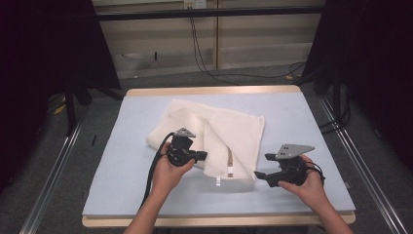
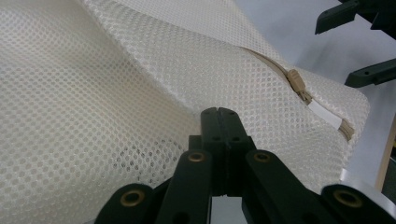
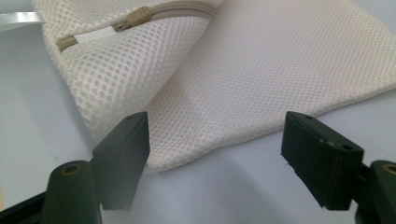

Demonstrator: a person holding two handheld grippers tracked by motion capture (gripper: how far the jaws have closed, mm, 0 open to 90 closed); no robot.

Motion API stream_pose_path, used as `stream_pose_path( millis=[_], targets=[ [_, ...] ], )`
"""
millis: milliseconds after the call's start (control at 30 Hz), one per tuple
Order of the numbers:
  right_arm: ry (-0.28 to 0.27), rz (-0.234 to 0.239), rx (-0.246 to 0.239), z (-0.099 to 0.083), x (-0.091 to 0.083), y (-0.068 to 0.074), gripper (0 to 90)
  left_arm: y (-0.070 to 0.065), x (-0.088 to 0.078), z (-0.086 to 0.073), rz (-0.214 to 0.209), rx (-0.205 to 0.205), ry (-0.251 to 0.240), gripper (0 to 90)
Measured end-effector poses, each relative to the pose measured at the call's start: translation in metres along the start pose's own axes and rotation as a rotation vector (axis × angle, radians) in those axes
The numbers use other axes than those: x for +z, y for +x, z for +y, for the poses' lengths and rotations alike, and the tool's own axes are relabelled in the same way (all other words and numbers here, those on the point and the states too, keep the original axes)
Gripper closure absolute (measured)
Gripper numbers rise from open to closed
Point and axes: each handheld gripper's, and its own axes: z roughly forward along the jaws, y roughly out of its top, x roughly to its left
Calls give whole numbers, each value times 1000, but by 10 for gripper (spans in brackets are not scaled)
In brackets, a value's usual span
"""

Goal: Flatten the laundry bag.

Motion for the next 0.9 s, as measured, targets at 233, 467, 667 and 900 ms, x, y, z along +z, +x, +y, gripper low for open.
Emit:
stream_pose_path(
  millis=[233, 467, 667, 900],
  targets=[
    [34, -41, -23, 3, 17, -3, 241, -4, -4, -6, 6, 7, 5, 900],
    [97, -12, -44, 9, 43, -2, 261, -7, -7, -13, -4, 9, 2, 900],
    [125, -10, -53, 10, 56, 0, 356, -9, -9, -16, -4, 8, 0, 900],
    [173, 38, -68, 17, 60, 7, 717, -11, -9, -19, -3, 22, 14, 900]
  ],
)
